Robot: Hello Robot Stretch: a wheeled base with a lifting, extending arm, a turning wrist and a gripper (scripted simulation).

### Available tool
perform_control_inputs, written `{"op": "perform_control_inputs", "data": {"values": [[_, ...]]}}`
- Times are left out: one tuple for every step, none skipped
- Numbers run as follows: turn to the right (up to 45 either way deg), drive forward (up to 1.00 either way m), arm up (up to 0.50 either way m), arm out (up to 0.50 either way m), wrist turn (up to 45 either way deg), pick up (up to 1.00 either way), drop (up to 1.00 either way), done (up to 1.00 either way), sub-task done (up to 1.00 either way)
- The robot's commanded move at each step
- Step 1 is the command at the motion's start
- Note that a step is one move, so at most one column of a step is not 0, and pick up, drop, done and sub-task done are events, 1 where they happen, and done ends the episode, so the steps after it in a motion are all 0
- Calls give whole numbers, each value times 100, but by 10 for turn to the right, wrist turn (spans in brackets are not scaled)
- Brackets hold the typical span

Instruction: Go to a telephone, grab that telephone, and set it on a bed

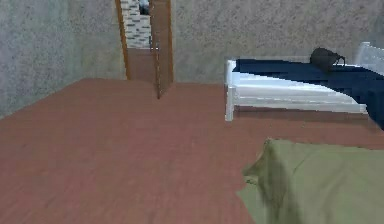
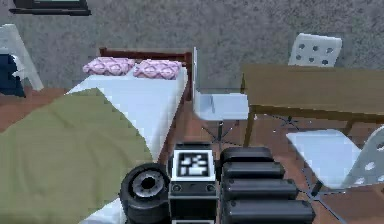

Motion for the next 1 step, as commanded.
{"op": "perform_control_inputs", "data": {"values": [[-450,0,0,0,0,0,0,0,0]]}}
